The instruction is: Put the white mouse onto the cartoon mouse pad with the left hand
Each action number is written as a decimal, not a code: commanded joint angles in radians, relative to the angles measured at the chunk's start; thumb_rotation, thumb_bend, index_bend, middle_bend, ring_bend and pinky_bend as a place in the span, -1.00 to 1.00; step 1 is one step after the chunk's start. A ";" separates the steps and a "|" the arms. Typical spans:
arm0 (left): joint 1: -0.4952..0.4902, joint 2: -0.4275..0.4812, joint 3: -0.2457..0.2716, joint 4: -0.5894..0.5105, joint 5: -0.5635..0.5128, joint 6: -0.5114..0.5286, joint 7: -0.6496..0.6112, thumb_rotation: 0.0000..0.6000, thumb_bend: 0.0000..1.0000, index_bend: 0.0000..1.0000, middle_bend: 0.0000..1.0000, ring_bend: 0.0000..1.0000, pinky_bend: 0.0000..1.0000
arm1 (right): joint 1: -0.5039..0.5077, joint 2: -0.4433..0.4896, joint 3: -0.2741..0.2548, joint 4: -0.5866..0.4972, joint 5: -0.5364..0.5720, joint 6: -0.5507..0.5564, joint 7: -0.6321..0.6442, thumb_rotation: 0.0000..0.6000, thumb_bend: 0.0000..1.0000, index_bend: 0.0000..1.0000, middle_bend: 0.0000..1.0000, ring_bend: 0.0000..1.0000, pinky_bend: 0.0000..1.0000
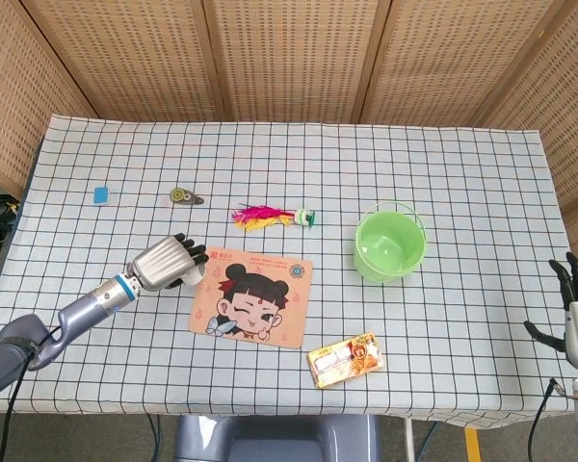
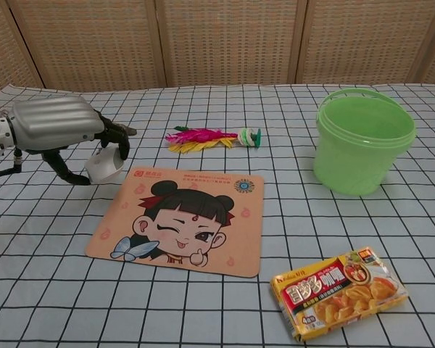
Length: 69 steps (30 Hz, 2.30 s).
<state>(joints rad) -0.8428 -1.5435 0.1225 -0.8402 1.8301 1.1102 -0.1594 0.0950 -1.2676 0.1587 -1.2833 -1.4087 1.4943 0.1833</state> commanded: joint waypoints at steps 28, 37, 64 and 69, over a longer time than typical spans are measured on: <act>-0.161 -0.238 0.096 0.276 0.206 0.118 0.051 1.00 0.03 0.32 -0.14 -0.23 -0.19 | -0.008 0.009 0.012 0.006 0.017 -0.004 0.050 1.00 -0.84 -0.71 -1.00 -1.00 -1.00; -0.163 -0.283 0.139 0.367 0.220 0.160 0.013 1.00 0.01 0.11 -0.40 -0.46 -0.36 | -0.009 0.007 0.013 0.007 0.019 -0.003 0.049 1.00 -0.84 -0.71 -1.00 -1.00 -1.00; -0.124 -0.222 0.160 0.327 0.170 0.249 0.034 1.00 -0.46 -0.78 -1.00 -1.00 -0.97 | -0.009 0.005 0.010 0.001 0.009 0.001 0.034 1.00 -0.84 -0.70 -1.00 -1.00 -1.00; -0.031 -0.152 0.087 0.215 0.060 0.310 0.066 1.00 -0.46 -0.78 -1.00 -1.00 -0.97 | -0.007 0.005 0.002 -0.005 -0.001 -0.001 0.027 1.00 -0.84 -0.70 -1.00 -1.00 -1.00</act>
<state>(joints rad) -0.9248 -1.7347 0.2492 -0.5612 1.9485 1.3936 -0.1160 0.0875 -1.2629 0.1622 -1.2871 -1.4083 1.4934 0.2115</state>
